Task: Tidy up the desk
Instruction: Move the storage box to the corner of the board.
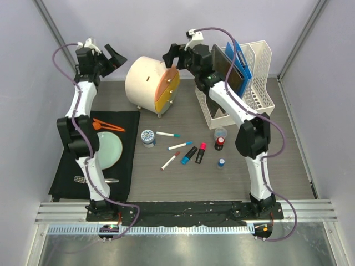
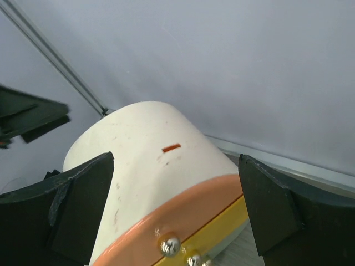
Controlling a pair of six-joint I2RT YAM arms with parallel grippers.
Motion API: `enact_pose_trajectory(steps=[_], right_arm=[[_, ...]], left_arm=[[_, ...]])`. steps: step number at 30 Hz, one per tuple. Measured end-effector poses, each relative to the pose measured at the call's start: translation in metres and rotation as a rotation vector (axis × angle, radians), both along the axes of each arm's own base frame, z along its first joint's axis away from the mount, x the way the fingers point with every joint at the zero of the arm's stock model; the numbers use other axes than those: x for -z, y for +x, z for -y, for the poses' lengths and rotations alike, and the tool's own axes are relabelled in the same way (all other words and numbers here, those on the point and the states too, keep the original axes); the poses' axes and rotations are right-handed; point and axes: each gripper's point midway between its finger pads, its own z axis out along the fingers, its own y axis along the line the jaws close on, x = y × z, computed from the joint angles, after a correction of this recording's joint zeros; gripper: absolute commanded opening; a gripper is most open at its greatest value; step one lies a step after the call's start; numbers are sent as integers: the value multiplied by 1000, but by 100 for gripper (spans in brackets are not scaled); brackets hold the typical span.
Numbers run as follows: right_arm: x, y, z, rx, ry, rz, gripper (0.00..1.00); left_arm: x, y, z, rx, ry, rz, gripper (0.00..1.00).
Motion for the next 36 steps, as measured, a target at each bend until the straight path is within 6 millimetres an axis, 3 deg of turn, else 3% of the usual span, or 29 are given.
enact_pose_trajectory(steps=[4,8,11,13,17,21,25,36], right_arm=[[29,30,-8,-22,0,-45,100],[56,48,-12,-50,13,-85,100],[72,57,-14,-78,32,-104,100],[79,59,-14,-95,46,-120,100],[75,59,-14,-138,79,-124,100],[74,53,-18,-203,104,-137,100],[85,47,-23,-246,125,-163,100],[88,25,-14,-287,119,-208,100]], left_arm=[[-42,-41,-10,-93,34,69,100],[-57,-84,-2,-122,24,89,100],[-48,-102,22,-84,16,70,100],[-30,-111,49,-35,15,33,100],[5,-125,90,51,15,-48,100],[21,-128,97,61,6,-87,100],[25,-124,92,49,0,-90,100],[29,-120,91,52,-2,-90,100]])
